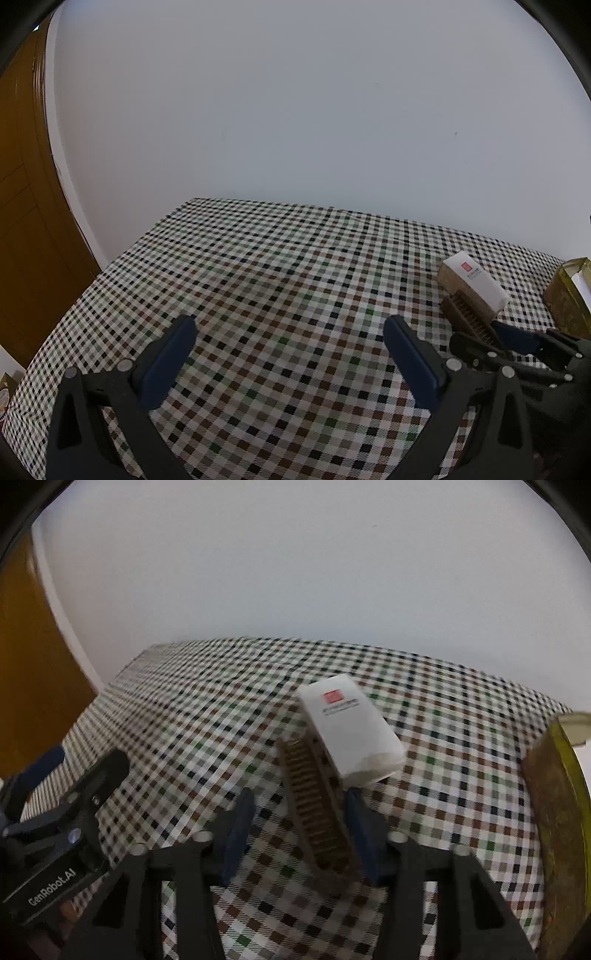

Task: Organize rigid objects
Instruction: 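Withdraw both open tools from the tray toward the white box and brown comb, then grasp the brown comb with the right tool while the left tool grasps the white box, then carry the white box and brown comb over the gold tin tray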

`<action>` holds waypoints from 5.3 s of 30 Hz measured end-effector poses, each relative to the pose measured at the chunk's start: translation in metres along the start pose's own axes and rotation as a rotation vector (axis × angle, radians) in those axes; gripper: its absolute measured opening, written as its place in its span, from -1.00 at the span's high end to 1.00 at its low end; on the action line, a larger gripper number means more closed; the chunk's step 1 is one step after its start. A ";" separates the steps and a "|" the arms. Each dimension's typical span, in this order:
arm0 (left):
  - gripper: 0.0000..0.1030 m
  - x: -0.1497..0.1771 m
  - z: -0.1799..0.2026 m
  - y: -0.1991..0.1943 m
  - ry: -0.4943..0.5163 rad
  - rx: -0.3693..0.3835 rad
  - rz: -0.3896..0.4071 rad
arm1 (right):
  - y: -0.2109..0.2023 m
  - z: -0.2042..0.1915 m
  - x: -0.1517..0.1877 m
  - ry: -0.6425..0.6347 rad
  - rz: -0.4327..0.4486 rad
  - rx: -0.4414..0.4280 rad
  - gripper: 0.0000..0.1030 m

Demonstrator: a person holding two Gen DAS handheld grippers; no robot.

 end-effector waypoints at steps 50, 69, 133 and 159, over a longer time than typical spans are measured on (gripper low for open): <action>-0.31 -0.039 0.168 0.106 -0.022 0.089 -0.251 | -0.119 0.147 0.021 0.376 0.367 0.300 0.46; 0.22 -0.027 0.165 0.018 0.095 0.114 -0.041 | -0.125 0.155 0.027 0.428 0.395 0.272 0.46; 0.22 0.012 0.237 -0.125 0.107 0.251 0.185 | -0.199 0.235 0.092 0.350 0.558 0.211 0.46; 0.22 0.011 0.319 -0.114 0.179 0.361 0.139 | -0.212 0.283 0.098 0.363 0.531 0.307 0.46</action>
Point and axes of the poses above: each gripper's, at about its wrist camera, not at the fingertips, and y roughly the way its jaws point, z to its right, x to its underside, the point moved 2 cm from there along y, roughly the way its jaws point, and after that the axes turned 7 degrees about x, right-handed, at the moved point
